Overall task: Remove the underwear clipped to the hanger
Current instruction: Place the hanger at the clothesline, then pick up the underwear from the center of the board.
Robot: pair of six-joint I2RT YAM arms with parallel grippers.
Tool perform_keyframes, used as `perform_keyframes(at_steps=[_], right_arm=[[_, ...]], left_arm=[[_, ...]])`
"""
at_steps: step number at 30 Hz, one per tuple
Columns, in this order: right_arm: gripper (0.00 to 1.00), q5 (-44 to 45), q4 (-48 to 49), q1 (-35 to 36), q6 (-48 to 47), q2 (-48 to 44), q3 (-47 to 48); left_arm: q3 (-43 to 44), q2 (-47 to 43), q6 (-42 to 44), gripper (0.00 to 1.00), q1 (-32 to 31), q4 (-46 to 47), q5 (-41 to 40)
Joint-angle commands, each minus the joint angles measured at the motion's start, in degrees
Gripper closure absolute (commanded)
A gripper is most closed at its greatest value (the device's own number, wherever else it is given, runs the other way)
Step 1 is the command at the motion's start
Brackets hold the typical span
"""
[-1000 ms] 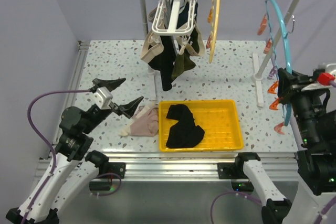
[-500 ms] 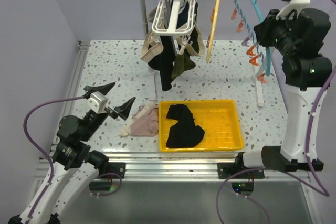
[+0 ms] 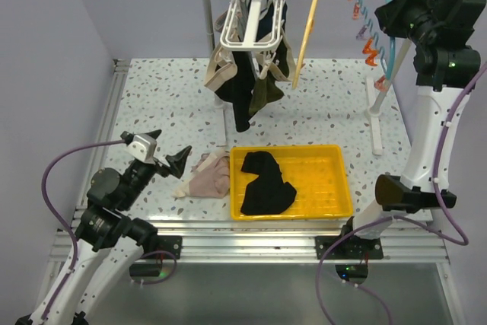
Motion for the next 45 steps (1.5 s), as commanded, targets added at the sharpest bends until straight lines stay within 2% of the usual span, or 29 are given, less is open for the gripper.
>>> perform_keyframes(at_steps=[1,10,15,19,20,21,22,23,29,32,38,45], right_arm=[[1.00,-2.54,5.62,-0.33,1.70,0.07,2.34],[1.00,-3.86,7.47,-1.03,0.04,-3.88,-8.19],[0.89,-3.95,8.35,-1.21,-1.72,-6.52,-11.02],[0.65,-2.72,9.14,-1.39,-3.22,-8.54,-12.42],[0.48,-2.11,9.40,-1.39,-3.57,-9.07,-12.95],[0.36,-1.76,10.10,-1.47,-4.27,-9.68,-13.56],[0.13,-1.32,10.37,-1.56,-4.71,-11.17,-15.05],[0.02,-0.62,10.80,-1.56,-5.06,-11.88,-15.93],[0.01,4.39,12.74,-1.83,-8.40,-18.21,-22.70],[0.01,8.52,13.00,-1.91,-10.34,-21.19,-25.43],[0.01,13.28,13.01,-2.00,-11.75,-26.29,-32.81],[0.01,14.68,12.65,-2.09,-11.75,-30.95,-39.75]], left_arm=[[-0.60,0.30,-1.45,0.00,-0.02,0.03,-1.21],[-0.95,4.52,-7.23,0.00,-0.02,-0.58,-2.43],[-2.62,7.24,-19.35,0.00,-0.02,1.26,-5.50],[-3.76,9.26,-31.13,0.00,-0.02,0.39,-10.51],[-3.93,10.31,-36.72,0.00,-0.02,-0.23,-12.78],[-4.20,11.02,-39.91,0.00,-0.02,-1.88,-13.85],[-4.55,11.81,-43.34,0.00,-0.02,-3.03,-14.73],[-4.81,13.30,-49.29,0.00,-0.02,-3.91,-15.26],[-4.29,22.69,-67.16,0.02,-0.02,-11.21,-14.40],[-1.92,30.15,-71.22,0.03,-0.02,-15.86,-11.51],[3.35,44.41,-72.55,0.08,-0.10,-20.79,-7.54],[10.30,58.12,-69.83,0.12,-0.98,-25.63,-10.43]])
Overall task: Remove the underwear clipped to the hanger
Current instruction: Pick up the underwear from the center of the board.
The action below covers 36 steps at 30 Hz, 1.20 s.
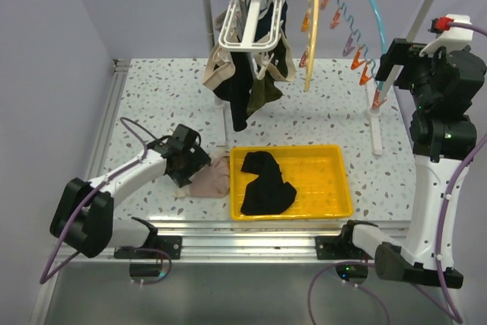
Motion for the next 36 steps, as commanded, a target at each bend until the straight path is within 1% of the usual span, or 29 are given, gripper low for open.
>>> perform_keyframes(at_steps=[1,3,5,6,7,9,10,11,12,14,15,16,18,19,20,21,22,23,24,25,26,28,31,33,34,36], right_arm=[[0.01,2.03,1.73,-0.28,-0.93,-2.06,-2.64],[0.01,2.12,1.64,-0.19,-0.93,-2.68,-3.53],[0.01,2.12,1.55,-0.28,-0.93,-3.55,-4.76],[0.01,2.29,1.38,-0.19,-0.75,-3.73,-5.55],[0.01,2.29,1.46,-0.19,-0.58,-4.26,-5.81],[0.01,2.29,1.29,-0.19,-0.49,-4.61,-6.43],[0.01,2.38,1.20,-0.19,-0.40,-4.96,-7.04],[0.01,2.38,1.11,-0.19,-0.57,-5.40,-7.31],[0.01,2.21,1.02,-0.19,-0.58,-5.75,-8.01],[0.01,2.03,1.02,-0.19,-0.66,-6.63,-8.89],[0.01,1.94,1.02,-0.19,-0.92,-6.81,-9.85],[0.01,1.77,1.02,-0.19,-0.93,-7.07,-10.38],[0.01,1.68,1.02,-0.19,-0.93,-7.86,-12.22],[0.01,1.59,1.02,-0.28,-0.93,-8.13,-12.76],[0.01,1.59,1.02,-0.19,-0.93,-8.39,-13.28],[0.01,1.59,1.02,-0.19,-0.93,-8.83,-14.42],[0.01,1.42,1.02,-0.19,-0.93,-9.09,-14.95],[0.02,1.59,1.02,-0.19,-0.93,-9.27,-15.39],[0.02,1.42,1.02,-0.19,-0.93,-9.88,-16.18],[0.01,1.41,1.02,-0.19,-0.84,-10.23,-16.62],[0.01,1.33,1.02,-0.19,-2.58,-10.41,-17.06],[0.02,1.24,1.02,-0.19,-2.68,-11.12,-18.03],[0.01,1.15,0.93,-0.19,-2.69,-11.73,-18.91],[0.01,0.89,1.02,-0.19,-2.42,-11.99,-19.70],[0.01,0.89,1.11,-0.19,-2.33,-12.34,-19.97],[0.01,-0.77,1.29,-0.19,-2.07,-12.70,-20.93]], left_arm=[[4.51,5.80,0.25,0.12,-1.13,-3.99,-1.08],[4.69,7.84,0.25,0.12,-1.84,-3.29,-0.82],[3.99,10.12,0.07,0.22,-2.81,-1.28,-0.03],[2.86,10.65,-0.01,0.28,-2.98,-0.49,0.41],[2.32,11.27,-0.19,0.49,-3.07,0.39,0.50],[1.18,10.92,-0.19,0.78,-3.16,2.07,-0.63],[0.48,9.70,-0.02,0.95,-3.16,2.24,-1.86],[0.30,8.82,0.33,0.97,-3.25,1.46,-5.52],[0.21,7.77,0.69,1.00,-3.34,0.93,-7.74],[0.12,3.29,2.00,1.00,-3.60,-0.82,-13.87],[-0.49,1.36,2.79,1.00,-3.60,-0.66,-15.39],[-1.02,-3.01,5.58,1.00,-3.60,-0.13,-17.06],[-3.82,-8.12,9.19,1.00,-3.60,4.16,-17.34],[-5.05,-13.63,13.13,1.00,-3.60,6.27,-16.29],[-6.37,-16.47,15.00,1.00,-3.60,10.73,-15.41],[-9.08,-19.20,16.49,1.00,-3.69,13.12,-14.45],[-10.50,-24.62,19.82,1.00,-3.69,15.49,-13.39],[-11.91,-27.11,21.59,1.00,-3.69,20.48,-10.08],[-14.53,-29.57,23.17,1.00,-3.51,22.88,-8.48],[-15.78,-34.03,26.84,1.00,-3.69,25.51,-6.46],[-17.09,-36.08,28.53,1.00,-3.60,30.58,-2.00],[-20.09,-40.82,32.05,1.00,-3.60,35.44,1.37],[-22.64,-44.44,36.09,1.00,-3.60,43.00,9.52],[-23.43,-45.32,37.77,1.00,-3.60,45.57,13.14],[-23.70,-45.33,39.34,1.00,-3.60,48.27,17.51],[-23.61,-44.11,40.67,1.00,-3.60,50.58,21.84]])
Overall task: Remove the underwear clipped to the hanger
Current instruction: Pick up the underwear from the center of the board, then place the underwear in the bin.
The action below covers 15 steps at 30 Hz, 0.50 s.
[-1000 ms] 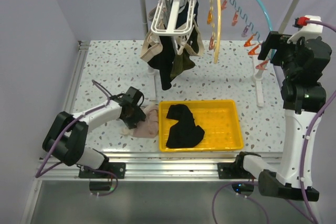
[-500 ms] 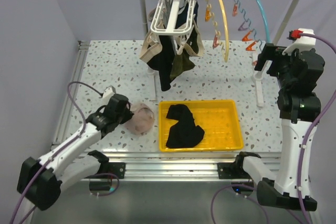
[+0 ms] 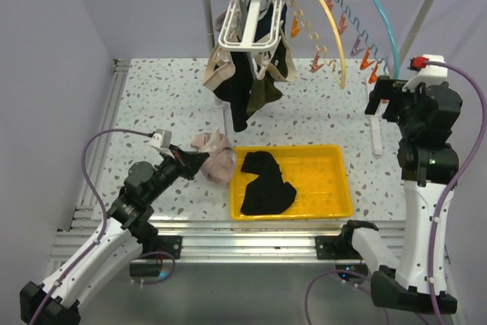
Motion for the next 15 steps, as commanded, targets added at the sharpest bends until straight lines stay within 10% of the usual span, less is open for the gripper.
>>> perform_keyframes(at_steps=[1,15], right_arm=[[0.01,-2.33,1.88,-0.19,-0.43,-1.33,-1.44],[0.01,-5.77,1.17,-0.19,-1.75,-6.08,-6.45]], left_arm=[[-0.16,1.47,7.84,1.00,-0.21,13.20,15.81],[4.59,16.84,6.29,1.00,-1.18,24.28,26.31]])
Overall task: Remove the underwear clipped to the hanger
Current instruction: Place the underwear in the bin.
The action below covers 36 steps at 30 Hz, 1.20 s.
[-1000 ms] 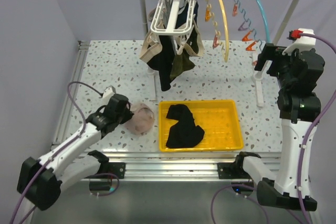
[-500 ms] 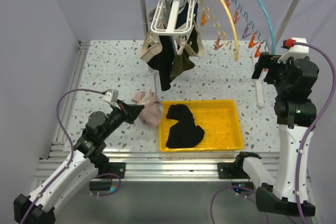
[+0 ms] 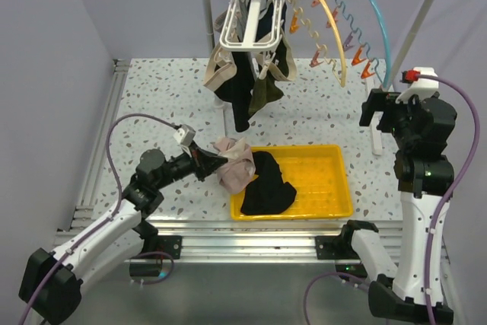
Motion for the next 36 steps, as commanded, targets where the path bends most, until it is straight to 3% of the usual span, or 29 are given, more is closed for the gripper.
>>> perform_keyframes(at_steps=[1,10,21,24,28,31,36], right_arm=[[0.01,-1.22,1.06,-0.19,-1.31,-1.66,-0.98],[0.01,-2.71,0.89,-0.19,-1.05,-1.93,-2.22],[0.01,-4.21,0.71,-0.19,-0.96,-1.23,-2.75],[0.01,-5.00,0.10,-0.19,-2.27,-1.05,-2.66],[0.01,-7.37,-2.18,-0.19,-6.31,-1.05,-2.13],[0.02,-10.27,-3.77,-0.19,-9.30,-0.61,-1.34],[0.01,-17.63,-9.03,-0.19,-16.24,0.09,0.77]], left_arm=[[2.45,3.50,-2.46,1.00,-1.35,12.59,3.87],[4.11,12.46,-2.47,0.99,-10.04,19.29,-2.80],[12.46,29.08,4.46,0.95,-21.48,16.75,-14.58],[14.57,31.89,6.23,0.77,-23.85,14.64,-17.74],[15.28,31.90,9.21,0.32,-27.45,12.70,-24.24],[14.05,27.79,11.67,0.19,-28.51,12.52,-28.29],[11.76,21.19,15.02,0.14,-28.60,9.72,-31.19]])
